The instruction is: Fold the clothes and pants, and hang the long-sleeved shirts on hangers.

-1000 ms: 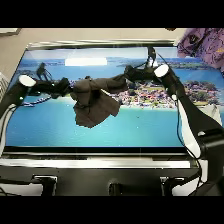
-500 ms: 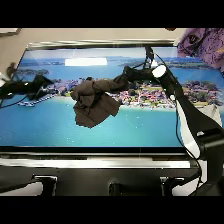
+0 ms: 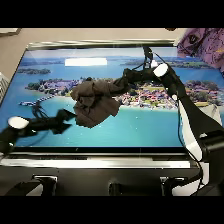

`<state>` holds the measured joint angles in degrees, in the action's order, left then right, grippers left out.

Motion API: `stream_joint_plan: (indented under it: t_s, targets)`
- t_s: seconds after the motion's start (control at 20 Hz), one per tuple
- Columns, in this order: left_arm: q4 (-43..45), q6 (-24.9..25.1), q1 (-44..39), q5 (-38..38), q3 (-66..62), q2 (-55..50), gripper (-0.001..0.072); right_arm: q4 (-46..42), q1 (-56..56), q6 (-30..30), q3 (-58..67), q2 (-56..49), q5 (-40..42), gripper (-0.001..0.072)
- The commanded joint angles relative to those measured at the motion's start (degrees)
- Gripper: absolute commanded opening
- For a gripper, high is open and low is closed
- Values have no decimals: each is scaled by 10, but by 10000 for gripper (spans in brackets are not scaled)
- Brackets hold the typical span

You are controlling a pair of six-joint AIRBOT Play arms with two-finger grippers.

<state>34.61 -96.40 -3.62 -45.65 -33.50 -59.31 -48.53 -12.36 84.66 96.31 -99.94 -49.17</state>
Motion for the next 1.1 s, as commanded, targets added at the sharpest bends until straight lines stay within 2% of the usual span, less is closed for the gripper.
stream_joint_plan:
  t_s: [0.0, 0.2, 0.65, 0.7, 0.75, 0.85, 0.95, 1.05]
  targets:
    - [-63, -32, -110, 131, 52, -22, 718, -4, 0, 0, 0, 0, -19, 38]
    - [-103, -41, -155, 185, 49, -84, 718, -4, 0, 2, 0, 0, -34, 38]
    - [-102, -40, -161, 201, -56, -207, 708, -4, 0, 2, 0, 0, -48, 38]
    - [-102, -40, -161, 194, -66, -223, 644, -4, 0, 2, 0, 1, -50, 38]
    - [-102, -39, -161, 182, -76, -235, 474, -4, 0, 2, 0, 1, -51, 38]
    - [-102, -24, -161, 165, -93, -242, 12, -4, 0, 2, 0, 1, -52, 38]
    - [-102, 23, -148, 136, -118, -230, 19, -19, 0, 14, 0, 5, -47, 37]
    - [-97, 73, -102, 85, -150, -198, 18, -96, 4, 67, 1, 24, -28, 37]
